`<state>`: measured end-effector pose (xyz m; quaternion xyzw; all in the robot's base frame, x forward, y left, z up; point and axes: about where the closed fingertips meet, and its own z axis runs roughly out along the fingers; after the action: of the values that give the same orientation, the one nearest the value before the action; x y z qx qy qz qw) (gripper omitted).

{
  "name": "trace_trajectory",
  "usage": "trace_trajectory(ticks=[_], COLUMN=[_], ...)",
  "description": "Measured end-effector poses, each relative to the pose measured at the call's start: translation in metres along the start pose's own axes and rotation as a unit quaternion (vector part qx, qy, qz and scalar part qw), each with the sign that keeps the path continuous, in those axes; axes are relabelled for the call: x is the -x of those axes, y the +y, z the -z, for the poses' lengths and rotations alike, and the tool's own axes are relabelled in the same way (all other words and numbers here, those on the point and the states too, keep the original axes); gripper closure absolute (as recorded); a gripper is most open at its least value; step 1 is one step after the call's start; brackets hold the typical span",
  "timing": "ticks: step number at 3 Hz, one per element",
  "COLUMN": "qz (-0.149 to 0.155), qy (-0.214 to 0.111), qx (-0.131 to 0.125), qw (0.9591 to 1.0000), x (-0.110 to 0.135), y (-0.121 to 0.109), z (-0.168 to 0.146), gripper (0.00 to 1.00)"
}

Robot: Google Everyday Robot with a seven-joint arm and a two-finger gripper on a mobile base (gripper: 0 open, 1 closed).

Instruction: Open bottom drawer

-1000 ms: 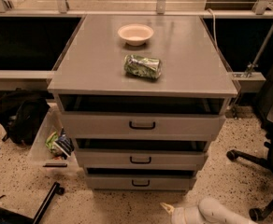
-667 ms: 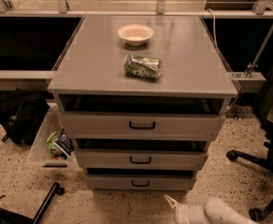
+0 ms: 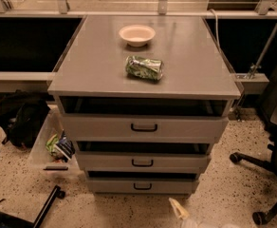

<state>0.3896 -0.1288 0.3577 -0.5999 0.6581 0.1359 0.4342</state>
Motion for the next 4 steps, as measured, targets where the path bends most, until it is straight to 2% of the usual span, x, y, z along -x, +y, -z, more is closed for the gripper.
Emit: trace_trajectory(ticks=[1, 2, 3, 4], qz=[-0.002, -0.016, -0.03, -0.03], qy=[-0.014, -0.025, -0.036, -0.036], qx=[0.027, 0.003, -0.053, -0.053], qw=[0.9995, 0.9996, 0.9975, 0.9975], x=[0.017, 0.014, -0.007, -0.007], y=[0.038, -0.005, -0.085, -0.085], z=[-0.005, 0.004, 0.027, 0.027], gripper=[0.0, 0.0, 0.0, 0.0])
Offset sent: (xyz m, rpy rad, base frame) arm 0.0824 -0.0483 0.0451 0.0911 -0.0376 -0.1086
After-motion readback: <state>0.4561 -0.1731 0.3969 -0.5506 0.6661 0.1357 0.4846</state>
